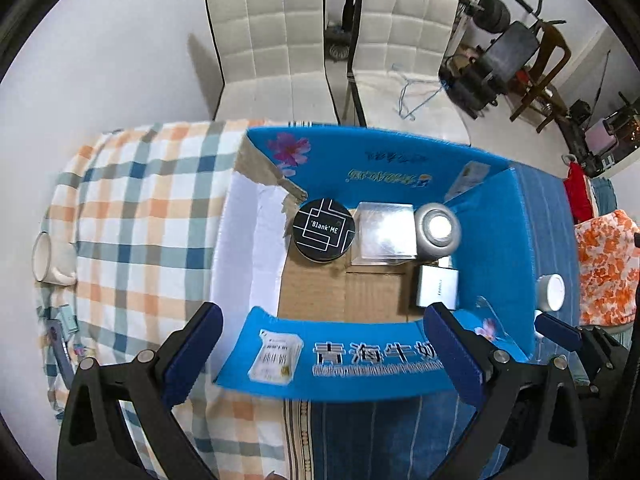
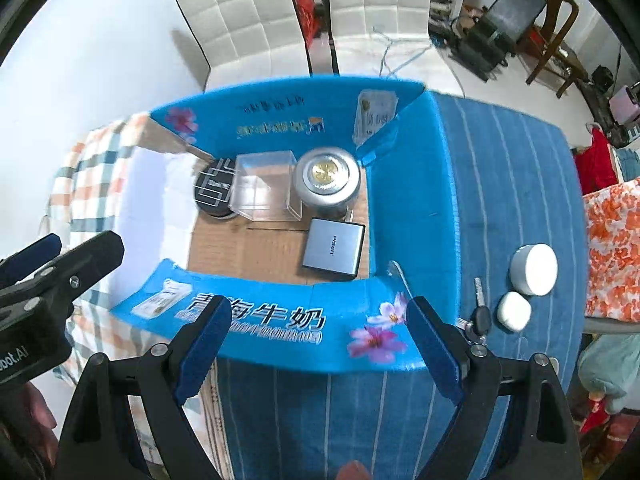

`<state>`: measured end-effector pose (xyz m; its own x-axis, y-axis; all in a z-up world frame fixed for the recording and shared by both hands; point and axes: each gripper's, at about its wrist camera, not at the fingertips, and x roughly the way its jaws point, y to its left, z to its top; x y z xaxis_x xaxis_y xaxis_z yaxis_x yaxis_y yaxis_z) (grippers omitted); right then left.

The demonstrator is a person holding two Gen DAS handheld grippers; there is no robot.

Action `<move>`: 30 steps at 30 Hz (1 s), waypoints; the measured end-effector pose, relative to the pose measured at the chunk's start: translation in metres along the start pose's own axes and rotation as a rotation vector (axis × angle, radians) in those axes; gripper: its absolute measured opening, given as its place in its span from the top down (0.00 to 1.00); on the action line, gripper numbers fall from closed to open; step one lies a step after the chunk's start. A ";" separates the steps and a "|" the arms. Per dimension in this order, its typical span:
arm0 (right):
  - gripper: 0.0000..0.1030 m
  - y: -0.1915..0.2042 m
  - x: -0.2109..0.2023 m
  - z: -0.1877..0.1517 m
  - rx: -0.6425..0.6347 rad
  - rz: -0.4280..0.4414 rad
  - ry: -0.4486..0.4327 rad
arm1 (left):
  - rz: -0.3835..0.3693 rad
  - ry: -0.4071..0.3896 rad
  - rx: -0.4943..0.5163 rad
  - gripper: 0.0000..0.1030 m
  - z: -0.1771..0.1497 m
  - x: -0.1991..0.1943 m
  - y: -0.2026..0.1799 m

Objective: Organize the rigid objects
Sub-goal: 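Move both tools back over the keys, lighter and tape roll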

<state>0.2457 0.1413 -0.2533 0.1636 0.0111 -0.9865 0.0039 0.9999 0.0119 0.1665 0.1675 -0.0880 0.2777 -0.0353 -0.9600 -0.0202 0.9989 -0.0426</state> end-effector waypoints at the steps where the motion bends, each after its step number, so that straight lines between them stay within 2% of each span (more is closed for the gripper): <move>1: 0.11 0.000 -0.011 -0.004 -0.002 0.006 -0.013 | 0.002 -0.013 0.003 0.00 -0.002 -0.009 -0.001; 8: 0.11 0.002 -0.072 -0.020 -0.027 0.036 -0.095 | -0.001 -0.080 0.010 0.00 -0.017 -0.052 -0.006; 13: 0.11 0.000 -0.092 -0.026 -0.034 0.060 -0.122 | 0.012 -0.134 0.001 0.00 -0.024 -0.078 -0.014; 17: 0.11 -0.023 -0.098 -0.035 0.002 0.071 -0.122 | 0.006 -0.151 0.012 0.00 -0.028 -0.086 -0.030; 20: 0.11 -0.059 -0.100 -0.046 0.055 0.058 -0.121 | -0.007 -0.151 0.037 0.00 -0.032 -0.085 -0.053; 24: 0.11 -0.128 -0.098 -0.071 0.150 -0.021 -0.109 | -0.045 -0.121 0.086 0.00 -0.043 -0.073 -0.103; 30: 0.11 -0.253 -0.068 -0.124 0.349 -0.159 -0.005 | -0.146 -0.004 0.209 0.00 -0.081 -0.027 -0.195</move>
<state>0.1110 -0.1121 -0.2097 0.1392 -0.1451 -0.9796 0.3648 0.9272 -0.0855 0.0854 -0.0285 -0.0759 0.2671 -0.1800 -0.9467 0.2196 0.9679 -0.1221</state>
